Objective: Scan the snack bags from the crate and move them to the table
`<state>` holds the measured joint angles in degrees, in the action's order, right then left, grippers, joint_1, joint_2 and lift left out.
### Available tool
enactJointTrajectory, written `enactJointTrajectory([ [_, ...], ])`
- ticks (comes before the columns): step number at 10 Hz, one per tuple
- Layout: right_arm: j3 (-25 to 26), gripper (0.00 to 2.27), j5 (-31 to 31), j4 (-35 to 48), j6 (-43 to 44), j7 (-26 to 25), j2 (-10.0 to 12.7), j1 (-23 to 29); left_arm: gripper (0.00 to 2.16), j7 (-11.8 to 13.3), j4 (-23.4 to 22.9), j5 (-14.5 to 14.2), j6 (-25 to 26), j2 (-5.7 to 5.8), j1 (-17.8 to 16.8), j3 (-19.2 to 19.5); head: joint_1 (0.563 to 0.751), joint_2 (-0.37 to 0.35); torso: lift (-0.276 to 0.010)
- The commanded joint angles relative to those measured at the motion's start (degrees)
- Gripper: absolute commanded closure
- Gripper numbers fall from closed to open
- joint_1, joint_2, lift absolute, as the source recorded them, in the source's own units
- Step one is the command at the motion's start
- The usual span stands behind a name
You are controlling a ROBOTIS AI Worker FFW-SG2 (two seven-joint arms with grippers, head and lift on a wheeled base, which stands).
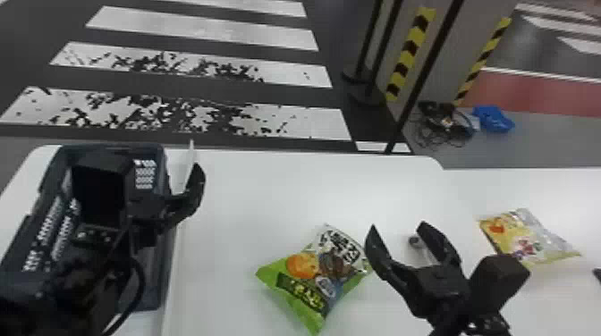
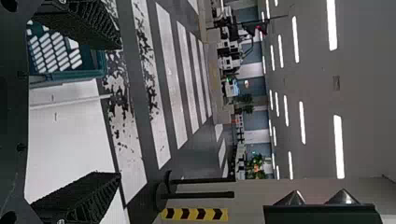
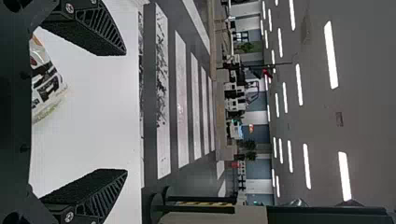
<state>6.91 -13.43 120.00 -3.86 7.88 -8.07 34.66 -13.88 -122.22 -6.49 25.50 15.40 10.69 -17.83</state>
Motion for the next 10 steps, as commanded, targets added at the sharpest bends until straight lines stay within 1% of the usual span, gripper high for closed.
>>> enactJointTrajectory([
  [1,-0.14,0.1,-0.2,0.67,-2.6,1.18,-0.45,0.23,0.03,-0.01,-2.06,-0.98,-2.68,0.77,4.69,3.68,0.695,-0.166,-0.095],
  [2,-0.14,0.1,-0.11,0.85,-3.66,1.26,-0.54,0.23,0.03,-0.01,-3.02,-1.95,-4.62,1.12,7.15,5.53,0.695,-0.132,-0.095],
  [3,-0.23,0.1,0.15,0.93,-3.66,1.97,-0.63,0.41,0.03,0.61,-4.34,-2.65,-4.97,1.56,9.61,7.55,0.695,-0.121,-0.095],
  [4,-0.76,0.1,0.42,1.37,-4.71,1.97,-0.89,0.67,0.03,2.19,-4.96,-4.94,-5.15,1.65,11.2,9.66,0.695,-0.1,-0.095],
  [5,-1.55,0.1,1.03,2.25,-5.77,1.97,-1.24,1.28,0.03,3.24,-5.49,-5.73,-5.15,1.83,12.43,10.89,0.695,-0.085,-0.095],
  [7,-3.4,0.1,2.26,3.75,-9.11,2.85,-1.51,2.25,0.03,5.0,-5.84,-7.75,-5.32,1.83,14.27,12.82,0.695,-0.056,-0.095],
  [8,-4.8,0.1,3.76,4.1,-11.04,2.93,-1.51,2.6,0.03,5.09,-5.84,-7.75,-5.5,1.83,14.71,12.82,0.695,-0.032,-0.095],
  [10,-9.72,0.1,11.23,7.53,-16.84,2.76,-2.12,3.92,0.03,5.44,-5.84,-8.19,-5.85,1.83,14.98,12.82,0.695,0.008,-0.095],
])
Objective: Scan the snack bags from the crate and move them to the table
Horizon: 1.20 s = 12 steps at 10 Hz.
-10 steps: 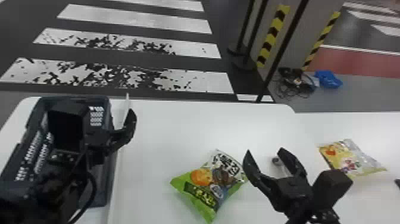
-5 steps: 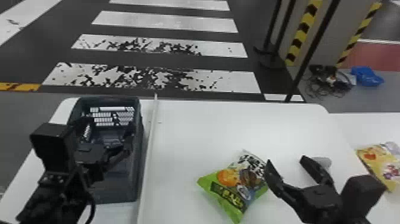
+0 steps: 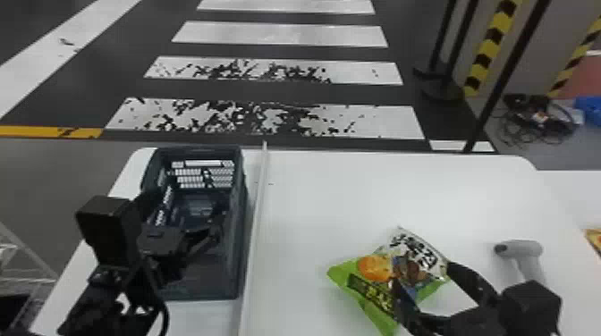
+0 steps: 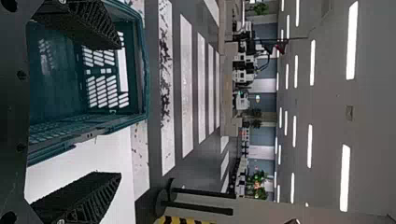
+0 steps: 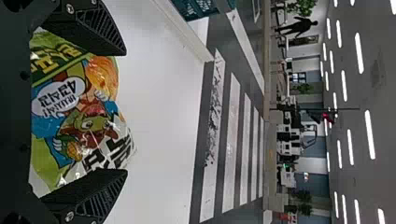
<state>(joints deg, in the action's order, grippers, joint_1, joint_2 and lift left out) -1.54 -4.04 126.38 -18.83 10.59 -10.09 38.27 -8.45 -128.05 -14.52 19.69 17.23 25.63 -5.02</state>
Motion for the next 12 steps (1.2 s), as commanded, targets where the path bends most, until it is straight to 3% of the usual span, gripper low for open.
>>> enactJointTrajectory([
  [1,-3.39,0.11,4.21,2.73,-5.39,-1.01,-0.2,0.4,0.03,0.1,0.17,-0.25,-0.04,0.0,0.04,0.01,0.695,0.023,-0.095],
  [2,-5.93,0.1,6.5,4.05,-8.9,-3.29,-0.2,0.22,0.03,0.37,0.35,-0.6,-0.04,0.0,0.04,0.01,0.695,0.044,-0.095],
  [4,-15.08,0.1,17.22,5.63,-17.16,-11.2,-0.72,-1.89,0.03,0.72,0.61,-0.86,-0.04,0.09,0.12,0.01,0.695,0.07,-0.095],
  [6,-26.06,0.1,26.62,5.37,-27.01,-21.4,-4.15,-4.96,0.03,1.07,0.79,-1.57,-0.04,0.44,0.21,0.01,0.695,0.088,-0.095],
  [7,-29.31,0.1,29.44,4.84,-29.65,-24.03,-4.86,-5.58,0.03,1.16,1.05,-2.01,-0.04,0.7,0.12,0.09,0.695,0.095,-0.095],
  [12,-39.42,0.14,35.06,0.01,-35.09,-29.57,-4.42,-10.67,0.03,2.48,1.93,-3.76,-0.21,0.79,-0.32,0.01,0.695,0.134,-0.095],
])
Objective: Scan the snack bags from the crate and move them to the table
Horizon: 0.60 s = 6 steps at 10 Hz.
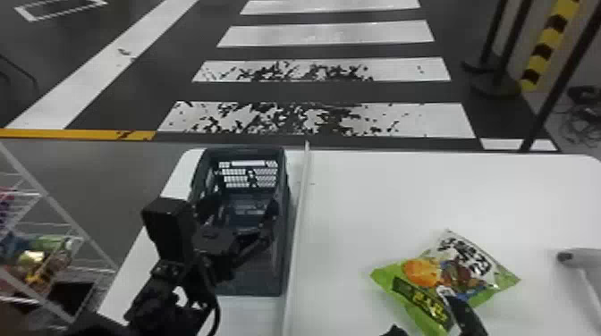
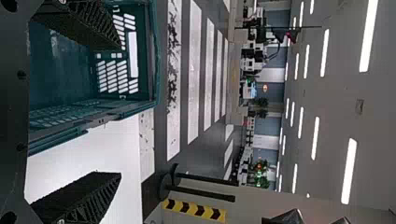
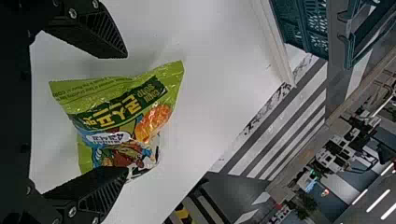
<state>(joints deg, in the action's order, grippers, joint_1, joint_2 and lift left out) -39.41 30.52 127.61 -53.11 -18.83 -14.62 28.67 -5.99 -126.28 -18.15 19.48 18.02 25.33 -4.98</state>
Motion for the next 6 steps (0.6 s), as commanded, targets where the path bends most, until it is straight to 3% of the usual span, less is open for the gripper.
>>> enactJointTrajectory([
  [1,-4.01,0.14,1.99,-4.56,-1.52,-2.0,0.3,-3.45,0.03,0.19,0.25,-0.48,0.0,0.35,-0.01,-0.03,0.695,0.145,-0.095],
  [3,-6.29,0.19,3.66,-10.18,-0.29,-3.85,0.39,-7.4,0.03,0.28,0.16,-1.54,0.0,1.58,-0.01,-0.03,0.695,0.163,-0.095],
  [6,-7.87,0.21,4.54,-16.78,1.12,-4.38,0.47,-10.74,0.03,0.71,-0.1,-1.97,0.0,2.11,0.6,-0.03,0.695,0.172,-0.095],
])
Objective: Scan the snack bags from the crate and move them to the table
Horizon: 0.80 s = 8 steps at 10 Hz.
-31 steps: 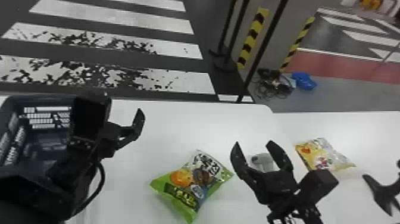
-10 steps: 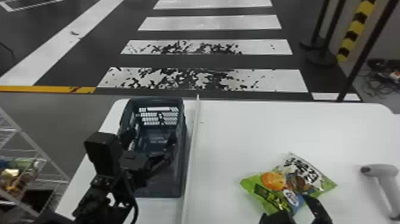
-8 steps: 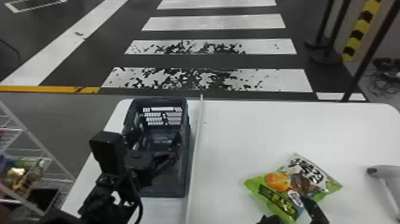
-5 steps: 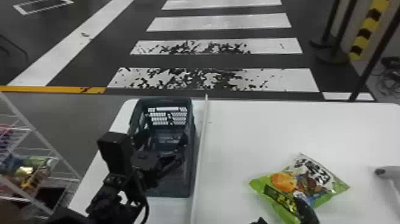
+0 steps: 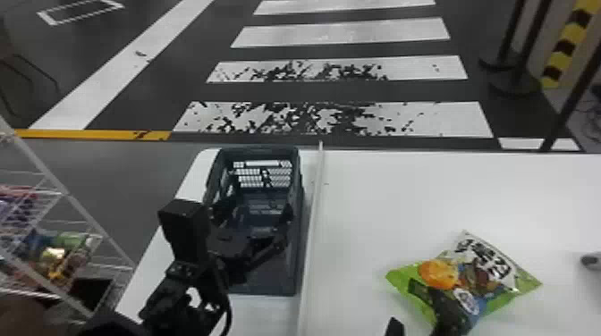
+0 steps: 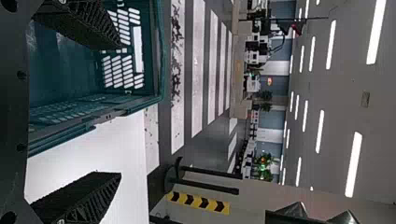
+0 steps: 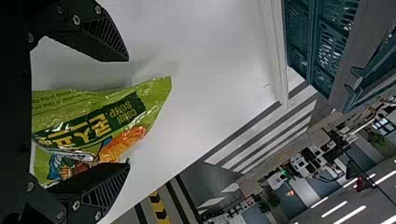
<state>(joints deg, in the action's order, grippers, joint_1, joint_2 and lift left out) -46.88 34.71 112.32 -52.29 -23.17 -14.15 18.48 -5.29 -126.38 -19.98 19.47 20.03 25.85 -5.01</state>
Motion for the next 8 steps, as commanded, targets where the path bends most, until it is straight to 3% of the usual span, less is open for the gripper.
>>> enactJointTrajectory([
  [1,-0.67,0.22,1.32,-4.03,1.0,-0.57,0.18,-1.08,0.03,0.37,-0.01,-0.68,0.0,0.18,0.08,0.0,0.695,0.173,-0.095],
  [6,-0.93,0.53,4.93,-6.94,-2.16,-0.48,0.79,-2.66,0.03,1.25,0.17,-1.38,0.0,-0.08,0.08,0.09,0.695,0.152,-0.095],
  [7,-1.72,1.0,5.89,-7.9,-4.97,-0.21,1.06,-3.54,0.03,1.25,0.17,-1.64,0.0,-0.08,0.08,0.26,0.695,0.142,-0.095],
  [8,-2.43,1.23,5.89,-8.78,-9.37,0.31,0.97,-4.68,0.03,1.51,0.17,-2.52,0.0,-0.08,0.08,0.79,0.695,0.134,-0.095],
])
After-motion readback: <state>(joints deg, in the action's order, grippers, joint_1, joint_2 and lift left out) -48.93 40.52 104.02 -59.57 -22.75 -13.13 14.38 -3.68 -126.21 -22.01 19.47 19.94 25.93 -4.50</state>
